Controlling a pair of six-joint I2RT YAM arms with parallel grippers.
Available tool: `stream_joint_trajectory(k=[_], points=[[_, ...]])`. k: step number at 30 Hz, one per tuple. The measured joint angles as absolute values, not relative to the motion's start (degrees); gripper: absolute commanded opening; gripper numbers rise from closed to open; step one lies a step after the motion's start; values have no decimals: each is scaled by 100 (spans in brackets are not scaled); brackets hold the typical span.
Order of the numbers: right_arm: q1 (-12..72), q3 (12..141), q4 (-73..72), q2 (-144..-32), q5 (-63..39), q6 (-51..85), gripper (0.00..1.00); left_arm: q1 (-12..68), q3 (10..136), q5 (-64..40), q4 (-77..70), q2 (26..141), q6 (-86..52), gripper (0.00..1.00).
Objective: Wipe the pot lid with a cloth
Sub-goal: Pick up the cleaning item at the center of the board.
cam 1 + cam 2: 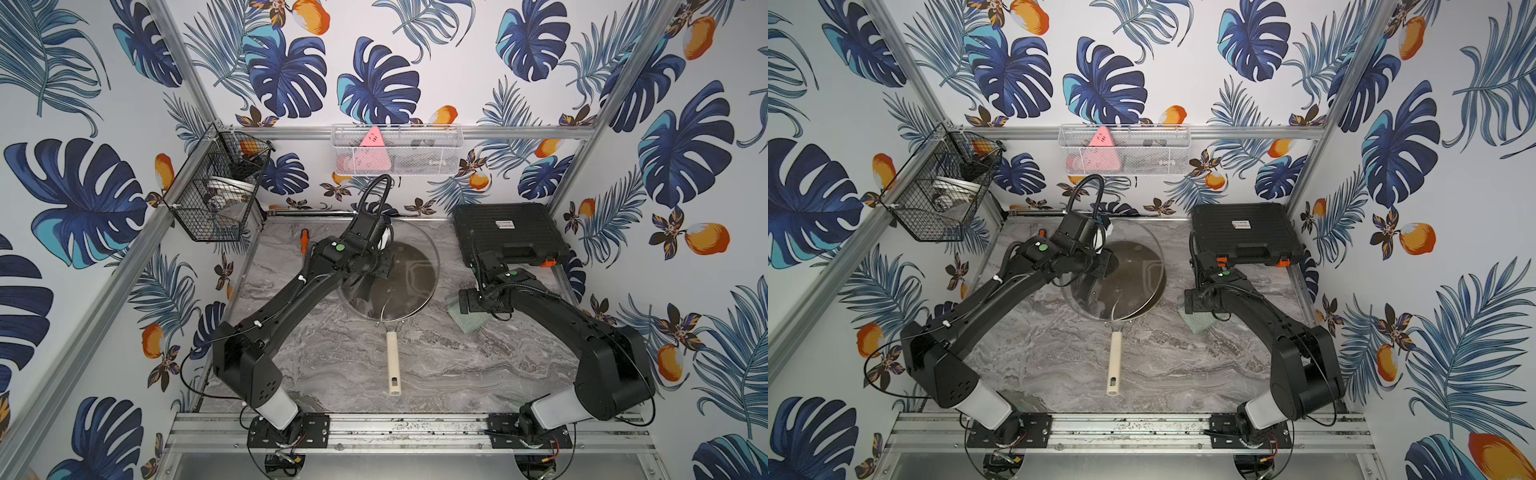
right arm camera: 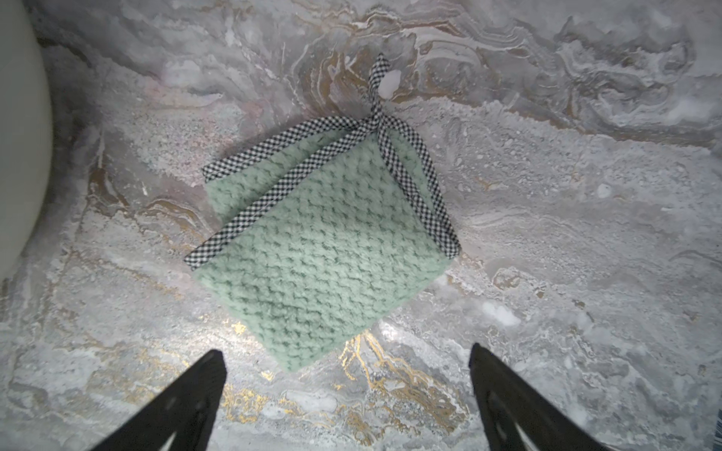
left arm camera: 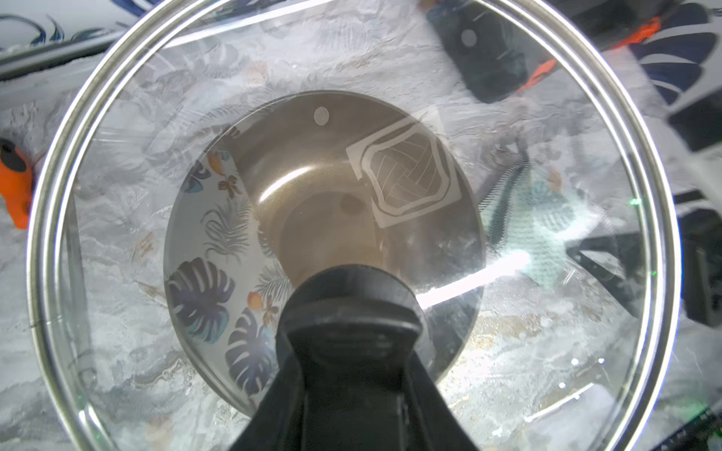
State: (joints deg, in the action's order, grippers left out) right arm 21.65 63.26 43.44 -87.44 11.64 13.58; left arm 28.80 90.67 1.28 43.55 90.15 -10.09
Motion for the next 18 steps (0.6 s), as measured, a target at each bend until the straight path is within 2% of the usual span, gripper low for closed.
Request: stream_joint_trajectory(k=[8,18], points=[[2169,6818,4731,-9192,1096,808,100,2220,8097,-714,3422,7957,-624,0],[2084,7096,4921,-9743,873,-12,100,2134,7463,-1951,2646,7476,-412,0]])
